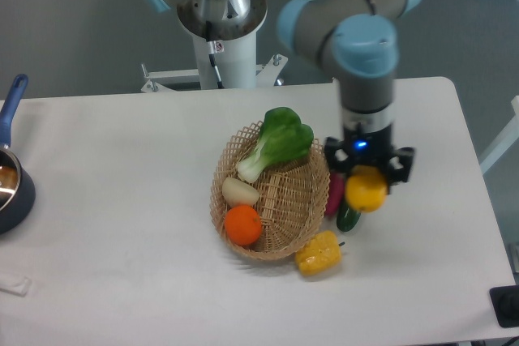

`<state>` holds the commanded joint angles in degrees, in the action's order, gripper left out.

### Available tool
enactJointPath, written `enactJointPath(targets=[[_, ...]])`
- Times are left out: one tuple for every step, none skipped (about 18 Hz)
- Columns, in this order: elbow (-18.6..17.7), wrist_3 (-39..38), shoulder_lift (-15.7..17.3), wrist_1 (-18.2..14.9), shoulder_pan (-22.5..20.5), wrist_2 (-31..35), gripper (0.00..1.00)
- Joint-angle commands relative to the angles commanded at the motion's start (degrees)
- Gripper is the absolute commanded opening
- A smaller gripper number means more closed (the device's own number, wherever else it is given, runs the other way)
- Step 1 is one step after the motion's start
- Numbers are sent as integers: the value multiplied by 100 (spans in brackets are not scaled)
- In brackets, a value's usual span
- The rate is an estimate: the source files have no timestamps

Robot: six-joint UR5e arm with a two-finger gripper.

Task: Pick up the mango from the table
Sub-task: 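Lift the held mango and carry it past the basket toward the cucumber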

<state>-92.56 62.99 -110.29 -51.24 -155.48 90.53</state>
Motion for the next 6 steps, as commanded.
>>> enactJointPath(targets=[[149, 99, -149, 17, 17, 26, 17], [237, 91, -177, 9, 17, 27, 17], [247, 99, -142, -9, 9, 18, 17], [238, 108, -116, -9, 0, 0, 16], [230, 108, -98, -9, -9, -17, 16], [247, 108, -98, -9, 0, 17, 16]])
